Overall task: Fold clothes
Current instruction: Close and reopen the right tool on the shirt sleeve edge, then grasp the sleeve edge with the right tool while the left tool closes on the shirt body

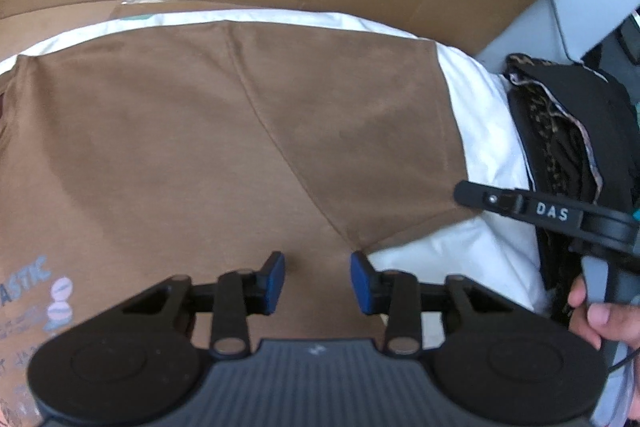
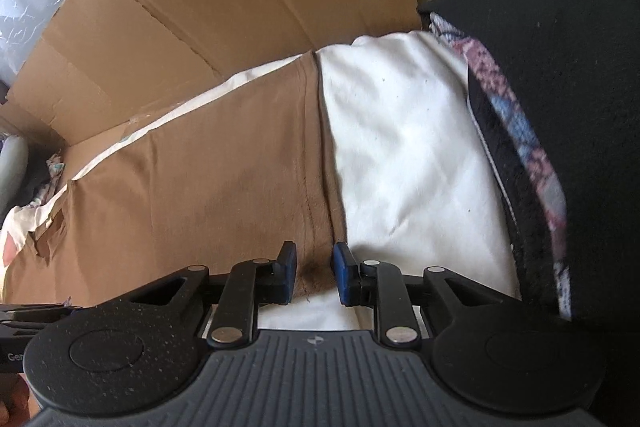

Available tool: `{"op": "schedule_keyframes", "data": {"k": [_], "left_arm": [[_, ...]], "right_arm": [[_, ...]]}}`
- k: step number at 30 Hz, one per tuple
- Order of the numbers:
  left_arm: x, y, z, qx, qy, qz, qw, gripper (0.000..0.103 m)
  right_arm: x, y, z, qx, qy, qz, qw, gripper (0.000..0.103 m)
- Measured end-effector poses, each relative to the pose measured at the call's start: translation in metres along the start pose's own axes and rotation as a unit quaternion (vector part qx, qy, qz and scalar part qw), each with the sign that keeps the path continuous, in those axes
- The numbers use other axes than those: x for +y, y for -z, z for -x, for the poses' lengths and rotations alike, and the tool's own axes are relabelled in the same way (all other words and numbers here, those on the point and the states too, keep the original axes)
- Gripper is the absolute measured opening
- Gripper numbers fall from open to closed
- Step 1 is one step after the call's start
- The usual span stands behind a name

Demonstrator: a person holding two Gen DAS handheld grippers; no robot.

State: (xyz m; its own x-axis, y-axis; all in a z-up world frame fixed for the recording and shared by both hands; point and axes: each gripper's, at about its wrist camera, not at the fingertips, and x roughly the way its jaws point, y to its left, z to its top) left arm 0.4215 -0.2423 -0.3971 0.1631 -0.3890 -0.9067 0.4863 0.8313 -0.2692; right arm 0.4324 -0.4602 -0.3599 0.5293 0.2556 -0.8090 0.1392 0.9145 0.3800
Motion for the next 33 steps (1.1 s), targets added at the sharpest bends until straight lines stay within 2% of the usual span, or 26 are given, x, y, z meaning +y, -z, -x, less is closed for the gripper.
{"op": "schedule_keyframes", "data": {"k": [3, 6, 11, 14, 18, 24, 30, 32, 33], "left_arm": [[-0.004, 0.0, -0.001, -0.001, 0.005, -0.01, 0.9999, 0.034], [-0.006, 0.001, -0.004, 0.0, 0.006, -0.013, 0.9999, 0.032], [-0.011, 0.002, -0.008, 0.0, 0.011, -0.025, 0.9996, 0.025], [-0.015, 0.004, -0.013, 0.002, 0.01, -0.034, 0.9994, 0.019], [-0.016, 0.005, -0.023, 0.003, 0.01, -0.038, 0.9992, 0.017], [-0.015, 0.008, -0.025, -0.002, 0.012, -0.038, 0.9992, 0.016], [-0.016, 0.009, -0.026, -0.003, 0.014, -0.038, 0.9992, 0.015], [-0.016, 0.009, -0.026, -0.003, 0.015, -0.039, 0.9991, 0.014], [-0.016, 0.01, -0.026, -0.004, 0.015, -0.039, 0.9991, 0.014]], "right_arm": [[-0.002, 0.002, 0.0, 0.002, -0.001, 0.0, 1.0, 0.018], [-0.003, 0.004, 0.001, -0.001, 0.001, 0.004, 1.0, 0.003], [0.0, 0.005, 0.009, -0.025, 0.01, 0.021, 0.999, 0.002], [0.0, 0.006, 0.01, -0.028, 0.019, 0.027, 0.999, 0.002], [-0.001, 0.007, 0.007, -0.026, 0.026, 0.032, 0.999, 0.003], [0.003, 0.007, 0.02, -0.043, 0.028, 0.039, 0.998, 0.006], [0.003, 0.014, 0.029, -0.023, 0.022, 0.019, 0.999, 0.008], [0.0, 0.017, 0.029, -0.011, 0.014, -0.002, 1.0, 0.019], [-0.001, 0.019, 0.028, -0.005, 0.011, -0.013, 1.0, 0.029]]}}
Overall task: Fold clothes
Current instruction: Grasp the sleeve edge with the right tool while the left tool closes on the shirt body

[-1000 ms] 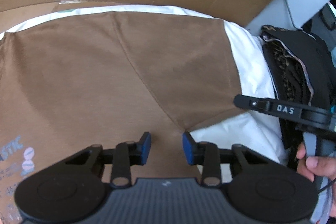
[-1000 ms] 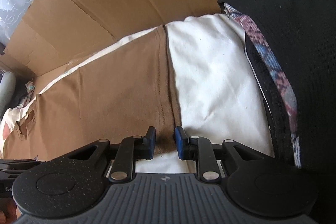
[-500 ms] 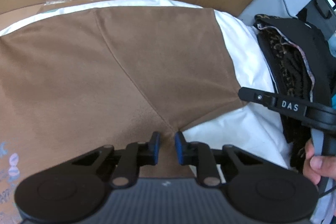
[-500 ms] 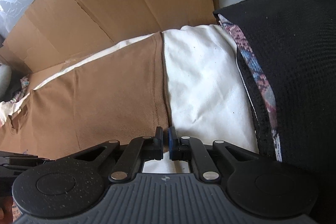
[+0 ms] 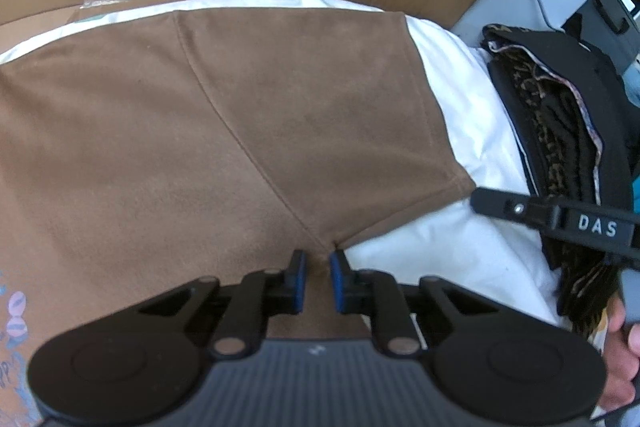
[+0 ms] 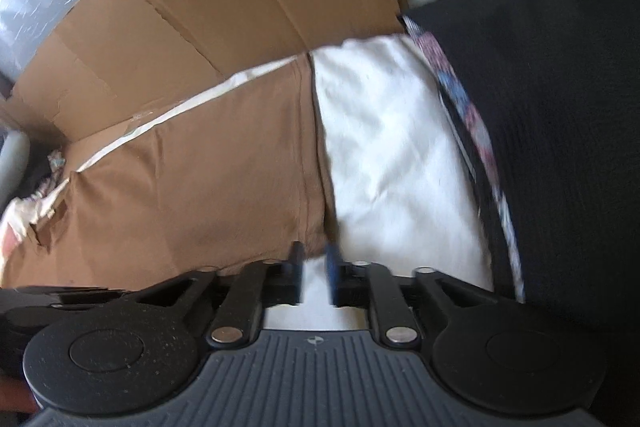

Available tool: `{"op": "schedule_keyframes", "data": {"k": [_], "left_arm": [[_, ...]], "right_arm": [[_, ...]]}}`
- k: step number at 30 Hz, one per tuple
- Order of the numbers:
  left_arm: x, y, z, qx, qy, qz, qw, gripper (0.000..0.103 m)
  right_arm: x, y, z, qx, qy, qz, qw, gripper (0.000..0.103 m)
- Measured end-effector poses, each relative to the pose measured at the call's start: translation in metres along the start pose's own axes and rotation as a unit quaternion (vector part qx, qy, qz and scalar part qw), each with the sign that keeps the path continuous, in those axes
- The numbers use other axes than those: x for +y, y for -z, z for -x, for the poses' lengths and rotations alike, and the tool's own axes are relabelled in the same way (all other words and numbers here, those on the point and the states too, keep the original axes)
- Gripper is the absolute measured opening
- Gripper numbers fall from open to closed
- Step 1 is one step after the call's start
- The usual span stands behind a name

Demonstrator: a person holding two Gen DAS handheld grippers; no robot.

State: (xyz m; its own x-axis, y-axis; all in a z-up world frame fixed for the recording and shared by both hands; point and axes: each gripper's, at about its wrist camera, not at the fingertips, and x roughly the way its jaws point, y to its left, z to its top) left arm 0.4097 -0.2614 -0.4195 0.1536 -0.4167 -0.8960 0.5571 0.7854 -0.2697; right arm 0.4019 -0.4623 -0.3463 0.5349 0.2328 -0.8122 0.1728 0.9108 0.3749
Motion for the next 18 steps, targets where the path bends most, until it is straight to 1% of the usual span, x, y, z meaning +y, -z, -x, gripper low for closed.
{"op": "schedule_keyframes", "data": {"k": [1, 2, 8, 15, 17, 18], "left_arm": [[0.0, 0.0, 0.0, 0.0, 0.001, 0.0, 1.0, 0.013], [0.001, 0.001, 0.001, 0.0, 0.001, 0.001, 1.0, 0.013], [0.001, 0.002, 0.001, -0.001, 0.003, -0.003, 1.0, 0.013], [0.001, 0.002, 0.002, -0.002, 0.003, -0.006, 1.0, 0.013], [0.001, 0.002, 0.002, -0.002, 0.005, -0.006, 1.0, 0.013], [0.002, 0.002, 0.002, -0.002, 0.006, -0.007, 1.0, 0.013]], "right_arm": [[-0.001, 0.001, -0.002, 0.005, -0.004, -0.009, 1.0, 0.035], [-0.001, 0.002, -0.003, 0.009, -0.008, -0.014, 1.0, 0.037], [-0.008, 0.002, -0.012, 0.016, -0.025, -0.05, 0.998, 0.037], [-0.018, -0.006, -0.026, 0.014, -0.05, -0.105, 0.993, 0.037], [-0.022, -0.008, -0.031, 0.02, -0.062, -0.131, 0.989, 0.032], [-0.026, -0.009, -0.032, 0.024, -0.069, -0.151, 0.986, 0.022]]}}
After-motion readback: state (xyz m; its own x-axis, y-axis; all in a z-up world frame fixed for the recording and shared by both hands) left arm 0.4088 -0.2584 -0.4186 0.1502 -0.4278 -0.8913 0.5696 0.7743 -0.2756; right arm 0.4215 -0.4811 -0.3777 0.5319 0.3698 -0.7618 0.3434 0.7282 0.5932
